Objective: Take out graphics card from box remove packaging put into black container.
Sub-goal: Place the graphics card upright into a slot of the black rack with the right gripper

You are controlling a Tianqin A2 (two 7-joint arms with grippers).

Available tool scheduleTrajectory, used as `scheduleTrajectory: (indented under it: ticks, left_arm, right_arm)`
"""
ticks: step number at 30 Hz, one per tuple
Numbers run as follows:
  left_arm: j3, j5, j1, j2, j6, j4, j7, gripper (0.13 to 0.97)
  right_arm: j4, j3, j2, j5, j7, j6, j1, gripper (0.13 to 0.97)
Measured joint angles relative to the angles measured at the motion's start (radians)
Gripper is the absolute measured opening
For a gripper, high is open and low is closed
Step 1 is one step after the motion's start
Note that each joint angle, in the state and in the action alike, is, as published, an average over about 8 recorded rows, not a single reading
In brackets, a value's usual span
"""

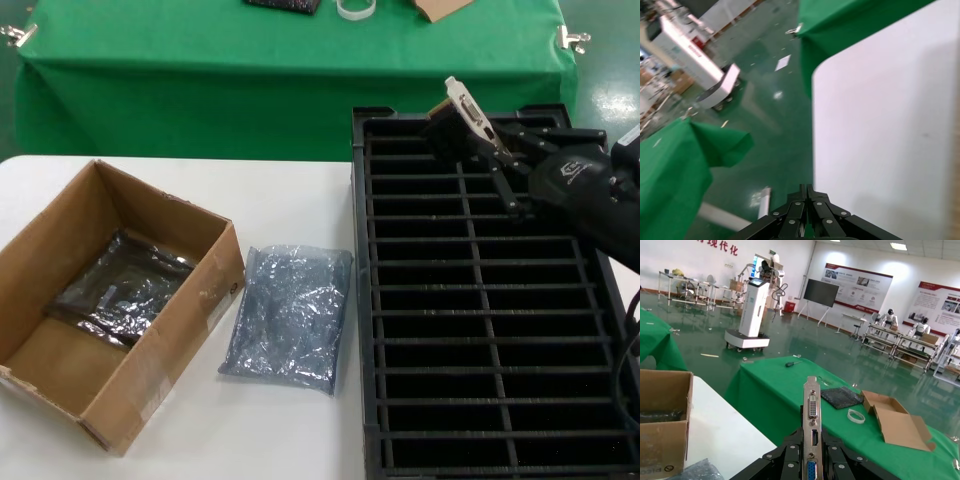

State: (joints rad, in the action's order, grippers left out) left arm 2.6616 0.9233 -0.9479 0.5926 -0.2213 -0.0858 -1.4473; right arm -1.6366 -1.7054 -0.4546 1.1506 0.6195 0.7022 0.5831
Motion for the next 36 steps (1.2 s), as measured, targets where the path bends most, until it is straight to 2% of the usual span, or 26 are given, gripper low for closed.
scheduleTrajectory:
  ticks: [3,6,12,16,23,27,31,36]
  left_arm:
    - [0.047,-0.111,0.008,-0.007,-0.028,0.010,-0.130,0.162]
    - [0.071,-0.237,0.013,-0.011,-0.060,0.021,-0.256,0.142]
    - [0.087,-0.461,0.015,-0.008,-0.122,0.043,-0.462,0.140]
    - [0.090,-0.571,0.017,-0.001,-0.162,0.050,-0.562,0.139]
    - [0.091,-0.719,0.036,0.011,-0.230,0.045,-0.699,0.139]
    - [0.091,-0.791,0.061,0.023,-0.264,0.016,-0.763,0.139]
    - [0.091,-0.833,0.093,0.054,-0.271,-0.055,-0.805,0.139]
    - [0.091,-0.844,0.128,0.109,-0.249,-0.177,-0.838,0.138]
  right_arm:
    - [-0.001,-0.002,-0.004,0.002,0.002,-0.005,-0.003,0.192]
    - [-0.003,-0.003,-0.008,0.001,0.007,-0.009,-0.006,0.192]
    - [-0.007,-0.003,-0.013,0.000,0.015,-0.018,-0.013,0.192]
    - [-0.006,-0.004,-0.016,0.004,0.015,-0.025,-0.016,0.192]
    - [0.003,-0.010,-0.019,0.014,0.007,-0.035,-0.014,0.192]
    - [0.010,-0.016,-0.020,0.019,0.002,-0.039,-0.009,0.192]
    - [0.021,-0.024,-0.020,0.026,-0.004,-0.041,-0.001,0.192]
    - [0.043,-0.036,-0.019,0.044,-0.020,-0.044,0.014,0.192]
